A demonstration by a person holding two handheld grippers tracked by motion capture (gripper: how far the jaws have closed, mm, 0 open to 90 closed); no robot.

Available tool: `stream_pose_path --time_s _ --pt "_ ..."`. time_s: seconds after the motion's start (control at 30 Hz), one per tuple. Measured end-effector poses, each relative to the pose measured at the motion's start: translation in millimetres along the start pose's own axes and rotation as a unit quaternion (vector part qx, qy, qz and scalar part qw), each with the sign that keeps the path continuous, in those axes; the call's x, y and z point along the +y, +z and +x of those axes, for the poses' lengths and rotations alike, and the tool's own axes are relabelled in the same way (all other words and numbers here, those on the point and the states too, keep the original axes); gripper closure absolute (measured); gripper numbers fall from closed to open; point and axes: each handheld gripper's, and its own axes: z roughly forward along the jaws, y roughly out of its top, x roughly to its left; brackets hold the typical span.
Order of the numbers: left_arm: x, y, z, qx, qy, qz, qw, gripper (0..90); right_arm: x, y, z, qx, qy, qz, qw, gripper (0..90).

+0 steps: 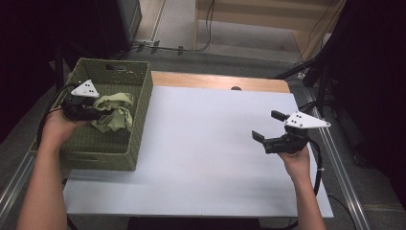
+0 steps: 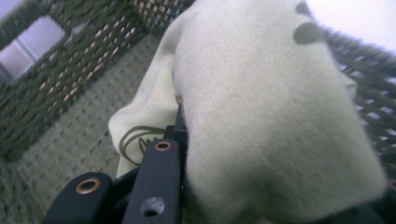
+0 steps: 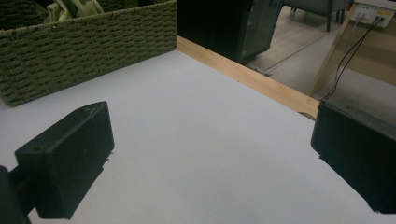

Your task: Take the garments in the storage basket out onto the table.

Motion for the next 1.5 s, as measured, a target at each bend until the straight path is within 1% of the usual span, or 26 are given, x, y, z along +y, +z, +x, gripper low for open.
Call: stream_pose_path --time_s 0.1,0.2,0.23,0.27,0.3,0.33,0.37,0.4,0.43,0.47,0.5,0.53,0.6,0.77,0.83,1.07,1.1,1.2,1.23,1.27,1.3,1.33,1.37,1.43,1.47,1.5 --pt "1.7 -1.7 -1.5 -0.005 0.005 -0.008 0.9999 70.8 -0.2 0.3 -0.3 0.000 -0.001 0.001 1.0000 0.0" --pt "6.7 -6.7 -2.7 -0.020 0.013 -0.025 0.9994 70.8 -0.2 1.0 -0.1 0.000 0.000 0.001 1.0000 0.0" --pt "6.7 -6.7 -2.7 -0.020 0.013 -0.025 0.9994 70.8 -0.2 1.0 0.1 0.000 0.001 0.001 1.0000 0.0" --pt "10.4 -10.1 -3.8 -0.022 0.016 -0.037 0.9990 70.8 -0.2 1.1 0.1 0.000 0.000 0.001 1.0000 0.0" --pt "10.4 -10.1 -3.8 -0.022 0.016 -0.037 0.9990 70.8 -0.2 1.1 0.1 0.000 0.000 0.001 1.0000 0.0" --pt "14.4 -13.6 -5.4 -0.027 0.019 -0.051 0.9981 70.8 -0.3 1.0 -0.2 0.000 0.001 0.001 1.0000 0.0" --pt "14.4 -13.6 -5.4 -0.027 0.019 -0.051 0.9981 70.8 -0.3 1.0 -0.3 0.000 0.001 0.001 1.0000 0.0" --pt "19.2 -16.5 -7.7 -0.032 0.026 -0.063 0.9971 70.8 -0.3 0.9 -0.5 0.000 0.000 0.000 1.0000 0.0" --pt "19.2 -16.5 -7.7 -0.032 0.026 -0.063 0.9971 70.8 -0.3 0.9 -0.5 0.000 0.000 0.000 1.0000 0.0" --pt "24.7 -17.8 -11.2 -0.035 0.034 -0.067 0.9966 70.8 -0.4 0.8 -0.5 0.000 0.002 0.001 1.0000 0.0" --pt "24.7 -17.8 -11.2 -0.035 0.034 -0.067 0.9966 70.8 -0.4 0.8 -0.6 0.000 0.002 0.001 1.0000 0.0" --pt "30.2 -17.5 -14.8 -0.033 0.044 -0.064 0.9964 70.8 -0.6 0.7 -0.7 0.000 0.003 0.001 1.0000 0.0" --pt "34.5 -16.9 -16.9 -0.036 0.048 -0.065 0.9961 70.8 -0.6 0.8 -1.0 0.001 0.004 0.001 1.0000 0.0" --pt "41.3 -17.3 -18.6 -0.035 0.053 -0.063 0.9960 70.8 -1.1 0.8 -1.9 0.003 0.006 0.000 1.0000 0.0" --pt "45.7 -21.1 -17.9 -0.030 0.059 -0.066 0.9957 70.9 -1.3 0.7 -2.3 0.003 0.008 0.001 1.0000 0.0" --pt "56.3 -31.3 -17.2 -0.034 0.065 -0.077 0.9943 70.8 -1.2 -0.1 -2.9 0.003 0.008 -0.002 1.0000 0.0" --pt "59.0 -33.4 -17.7 -0.038 0.064 -0.084 0.9937 70.8 -1.2 0.0 -3.0 0.003 0.008 -0.001 1.0000 0.0" --pt "69.2 -35.4 -21.5 -0.047 0.072 -0.085 0.9926 70.9 -1.1 0.3 -2.9 0.005 0.009 -0.001 0.9999 0.0" --pt "69.2 -35.4 -21.5 -0.047 0.072 -0.085 0.9926 70.9 -1.1 0.3 -2.9 0.005 0.009 -0.001 0.9999 0.0" --pt "74.9 -35.7 -23.7 -0.057 0.076 -0.089 0.9915 70.8 -1.0 0.2 -2.9 0.005 0.009 -0.002 0.9999 0.0" --pt "74.9 -35.7 -23.7 -0.057 0.076 -0.089 0.9915 70.8 -1.0 0.2 -2.9 0.005 0.009 -0.002 0.9999 0.0" --pt "81.3 -36.0 -25.0 -0.072 0.069 -0.095 0.9905 70.8 -1.0 0.1 -3.1 0.005 0.009 -0.003 0.9999 0.0" --pt "84.7 -35.6 -25.9 -0.080 0.067 -0.099 0.9897 70.8 -1.1 -0.1 -3.1 0.005 0.010 -0.002 0.9999 0.0" --pt "88.2 -34.8 -27.3 -0.086 0.065 -0.100 0.9892 70.8 -1.1 -0.1 -3.3 0.006 0.010 -0.002 0.9999 0.0" --pt "95.6 -32.0 -31.0 -0.095 0.068 -0.100 0.9881 70.8 -1.3 0.0 -3.6 0.006 0.010 -0.002 0.9999 0.0" --pt "95.6 -32.0 -31.0 -0.095 0.068 -0.100 0.9881 70.8 -1.3 0.0 -3.6 0.006 0.010 -0.002 0.9999 0.0"
